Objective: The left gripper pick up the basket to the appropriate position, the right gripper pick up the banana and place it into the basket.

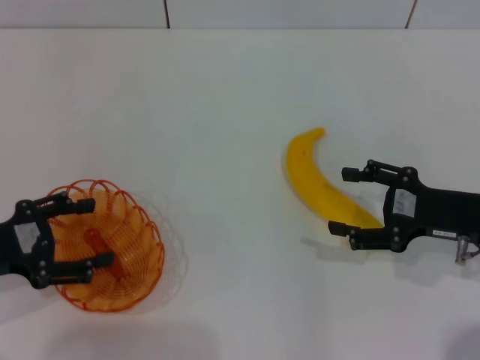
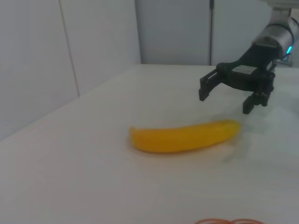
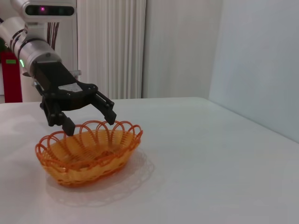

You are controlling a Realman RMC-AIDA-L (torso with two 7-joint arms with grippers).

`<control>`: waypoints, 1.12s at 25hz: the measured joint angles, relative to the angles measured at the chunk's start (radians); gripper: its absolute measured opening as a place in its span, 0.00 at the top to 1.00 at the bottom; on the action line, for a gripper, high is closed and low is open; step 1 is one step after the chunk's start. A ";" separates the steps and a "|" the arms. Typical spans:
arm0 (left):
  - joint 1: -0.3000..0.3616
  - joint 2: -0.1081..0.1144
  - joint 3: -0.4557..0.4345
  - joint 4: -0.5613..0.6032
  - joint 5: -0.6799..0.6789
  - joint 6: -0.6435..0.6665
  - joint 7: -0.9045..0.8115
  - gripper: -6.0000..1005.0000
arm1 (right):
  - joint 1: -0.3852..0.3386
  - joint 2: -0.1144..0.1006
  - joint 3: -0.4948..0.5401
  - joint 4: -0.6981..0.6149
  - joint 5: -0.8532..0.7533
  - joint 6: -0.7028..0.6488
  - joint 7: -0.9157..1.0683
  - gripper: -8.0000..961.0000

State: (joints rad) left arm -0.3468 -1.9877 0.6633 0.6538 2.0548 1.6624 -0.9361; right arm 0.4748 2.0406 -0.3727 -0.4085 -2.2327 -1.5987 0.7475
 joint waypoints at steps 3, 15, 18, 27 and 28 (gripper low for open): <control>-0.001 0.004 -0.059 -0.041 0.000 -0.001 0.025 0.11 | 0.001 0.000 0.000 0.000 0.001 0.000 0.000 0.08; -0.009 0.007 -0.073 -0.060 0.008 -0.001 0.037 0.13 | 0.001 -0.001 0.000 0.001 0.001 0.000 -0.001 0.08; -0.012 0.006 -0.077 -0.057 -0.018 0.006 0.022 0.14 | -0.001 0.000 0.000 0.001 0.001 0.000 -0.001 0.08; -0.101 0.024 -0.066 0.151 -0.189 -0.030 -0.547 0.15 | 0.003 -0.004 0.000 -0.002 0.001 0.000 0.001 0.08; -0.121 0.032 -0.058 0.189 -0.167 -0.042 -0.629 0.15 | 0.007 -0.004 0.000 -0.003 0.001 0.000 0.002 0.08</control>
State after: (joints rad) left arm -0.4681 -1.9552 0.6053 0.8433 1.8875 1.6205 -1.5652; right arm 0.4819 2.0371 -0.3728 -0.4110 -2.2320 -1.5986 0.7491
